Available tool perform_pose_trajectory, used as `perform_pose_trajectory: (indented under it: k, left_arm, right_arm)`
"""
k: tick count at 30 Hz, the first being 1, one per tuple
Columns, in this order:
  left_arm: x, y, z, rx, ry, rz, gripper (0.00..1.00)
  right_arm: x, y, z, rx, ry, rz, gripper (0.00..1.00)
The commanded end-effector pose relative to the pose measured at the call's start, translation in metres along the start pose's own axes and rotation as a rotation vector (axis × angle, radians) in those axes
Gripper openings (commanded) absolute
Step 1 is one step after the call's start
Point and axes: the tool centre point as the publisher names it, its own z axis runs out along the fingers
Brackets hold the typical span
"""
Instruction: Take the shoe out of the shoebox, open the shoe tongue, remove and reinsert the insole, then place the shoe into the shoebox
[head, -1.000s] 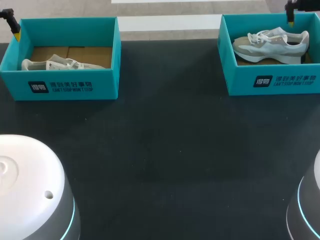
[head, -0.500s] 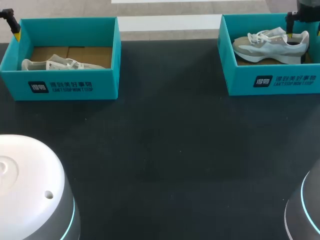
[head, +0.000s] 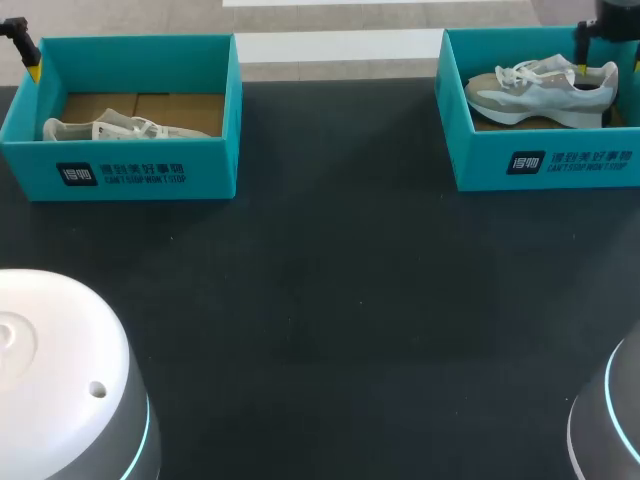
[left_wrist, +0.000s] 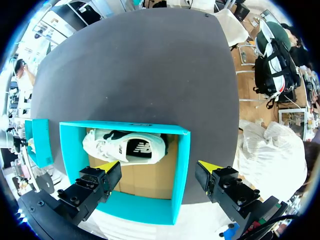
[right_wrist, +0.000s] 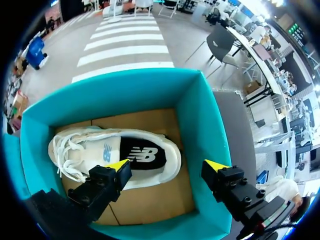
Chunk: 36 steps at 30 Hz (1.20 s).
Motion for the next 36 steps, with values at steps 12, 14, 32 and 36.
perform_pose_trajectory:
  k: [12, 14, 32, 36]
  left_arm:
    - [0.0, -0.001, 0.0, -0.002, 0.003, 0.0, 1.0]
    - [0.0, -0.001, 0.0, -0.002, 0.003, 0.0, 1.0]
    - [0.0, -0.001, 0.0, -0.002, 0.003, 0.0, 1.0]
    - [0.0, -0.001, 0.0, -0.002, 0.003, 0.0, 1.0]
  right_arm:
    - [0.0, 0.005, 0.032, 0.077, 0.005, -0.001, 0.65]
    - [-0.002, 0.005, 0.035, 0.081, 0.005, 0.002, 0.65]
    - [-0.014, 0.0, 0.068, 0.132, -0.048, 0.01, 0.02]
    - [-0.014, -0.004, 0.063, 0.126, -0.054, 0.005, 0.0]
